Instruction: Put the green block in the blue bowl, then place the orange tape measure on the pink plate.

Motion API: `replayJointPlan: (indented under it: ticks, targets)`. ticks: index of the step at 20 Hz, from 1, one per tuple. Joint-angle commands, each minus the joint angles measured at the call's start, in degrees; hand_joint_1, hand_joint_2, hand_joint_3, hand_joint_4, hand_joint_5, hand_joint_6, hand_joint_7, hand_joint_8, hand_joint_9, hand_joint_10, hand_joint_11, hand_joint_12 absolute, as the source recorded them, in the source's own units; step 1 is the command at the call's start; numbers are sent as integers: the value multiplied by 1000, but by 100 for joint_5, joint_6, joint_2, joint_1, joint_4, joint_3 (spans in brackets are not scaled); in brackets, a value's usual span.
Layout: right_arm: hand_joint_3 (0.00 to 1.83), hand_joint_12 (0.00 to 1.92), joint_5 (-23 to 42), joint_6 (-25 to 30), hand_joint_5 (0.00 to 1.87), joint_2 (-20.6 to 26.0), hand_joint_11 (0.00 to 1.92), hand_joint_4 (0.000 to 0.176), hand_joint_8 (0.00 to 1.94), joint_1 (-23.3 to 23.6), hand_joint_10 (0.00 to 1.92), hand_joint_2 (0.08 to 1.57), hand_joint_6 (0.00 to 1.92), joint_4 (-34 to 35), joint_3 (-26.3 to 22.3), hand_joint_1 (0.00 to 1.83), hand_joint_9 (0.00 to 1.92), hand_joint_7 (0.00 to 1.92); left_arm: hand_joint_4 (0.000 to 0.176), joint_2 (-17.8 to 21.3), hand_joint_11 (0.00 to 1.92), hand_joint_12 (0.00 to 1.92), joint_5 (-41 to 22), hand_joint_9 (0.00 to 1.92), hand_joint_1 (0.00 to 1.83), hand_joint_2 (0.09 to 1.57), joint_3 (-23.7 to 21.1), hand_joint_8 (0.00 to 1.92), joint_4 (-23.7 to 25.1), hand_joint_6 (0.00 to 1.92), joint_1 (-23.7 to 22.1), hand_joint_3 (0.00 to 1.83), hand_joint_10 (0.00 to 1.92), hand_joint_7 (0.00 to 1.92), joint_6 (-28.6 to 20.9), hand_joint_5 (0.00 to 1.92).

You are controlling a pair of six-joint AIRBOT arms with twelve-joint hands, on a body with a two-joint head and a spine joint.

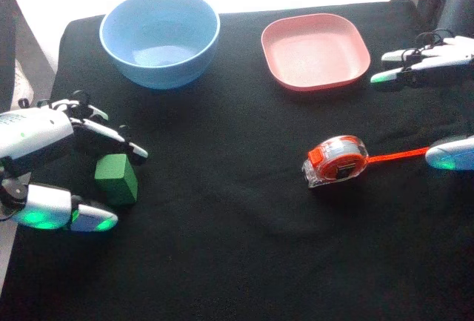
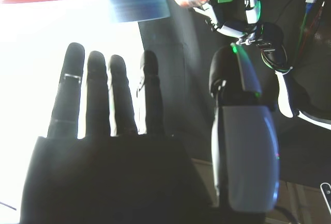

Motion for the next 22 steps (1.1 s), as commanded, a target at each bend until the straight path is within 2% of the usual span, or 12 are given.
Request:
replayJointPlan:
  ticks: [1, 2, 3, 4, 6, 10, 13, 16, 17, 18, 20, 22]
  targets:
    - [1, 730, 588, 67, 427, -17, 0, 67, 4, 59, 4, 1082, 4, 281, 25, 745, 217, 237, 23, -27, 0, 827, -546, 657, 941, 999, 37, 20, -73, 11, -90, 4, 35, 894, -19, 746]
    - [1, 731, 588, 71, 429, -17, 0, 62, 3, 59, 5, 1084, 4, 281, 25, 758, 219, 235, 105, -36, 30, 1126, -521, 823, 1017, 1080, 48, 28, -56, 762, -119, 14, 82, 1036, -17, 940]
    - [0, 784, 588, 71, 436, -17, 0, 64, 3, 59, 8, 1083, 3, 281, 25, 743, 240, 247, 0, -36, 89, 1518, -517, 877, 1189, 1105, 52, 1004, -54, 674, -125, 19, 231, 944, -16, 1044]
    - [0, 772, 588, 71, 440, -17, 0, 68, 2, 59, 4, 1084, 2, 281, 24, 734, 239, 248, 0, -35, 129, 1695, -521, 725, 1237, 1110, 60, 1223, -53, 575, -130, 6, 776, 920, -16, 1105]
    - [0, 743, 588, 77, 444, -21, 0, 85, 2, 59, 2, 1082, 2, 281, 23, 743, 233, 241, 0, -34, 363, 1668, -583, 769, 1262, 1079, 66, 1115, -56, 480, -148, 0, 949, 1018, -18, 1161]
    - [2, 816, 588, 96, 455, -22, 0, 65, 3, 59, 3, 1087, 3, 282, 22, 742, 252, 258, 0, 13, 769, 1439, -842, 1036, 1281, 1052, 73, 1024, -49, 334, -375, 0, 864, 1091, -5, 1231]
    - [2, 827, 588, 96, 453, -33, 0, 65, 0, 59, 1, 1092, 0, 282, 23, 764, 250, 250, 0, 92, 422, 1836, -1068, 883, 1275, 1079, 82, 1221, -31, 189, -769, 1, 1297, 999, 159, 1268]
    - [0, 833, 588, 96, 457, -46, 0, 49, 2, 59, 3, 1095, 1, 282, 24, 788, 247, 258, 0, 145, 705, 1861, -1153, 885, 1268, 1107, 127, 1311, -13, 380, -1157, 0, 1432, 941, 338, 1161]
    - [3, 835, 588, 96, 456, -49, 0, 56, 0, 59, 1, 1101, 0, 282, 24, 760, 243, 252, 0, 152, 802, 1909, -1149, 900, 1205, 1064, 141, 1369, -7, 629, -1238, 0, 1576, 899, 372, 1141]
    - [2, 805, 587, 96, 459, -52, 0, 56, 0, 59, 0, 1104, 1, 282, 24, 741, 233, 247, 0, 152, 827, 1919, -1140, 896, 1246, 1107, 171, 1154, 13, 886, -1365, 0, 1585, 946, 415, 1005]
    - [0, 763, 587, 96, 480, -60, 0, 50, 2, 59, 2, 1098, 4, 283, 30, 759, 229, 257, 0, 115, 634, 1650, -1017, 903, 1271, 1081, 226, 1155, 44, 477, -1708, 0, 1180, 1012, 638, 1154]
    - [0, 821, 587, 96, 477, -79, 0, 67, 1, 59, 6, 1090, 0, 283, 45, 731, 252, 266, 0, -36, 649, 1424, -673, 947, 1254, 1068, 360, 1024, 112, 511, -2134, 0, 854, 1047, 886, 1171]
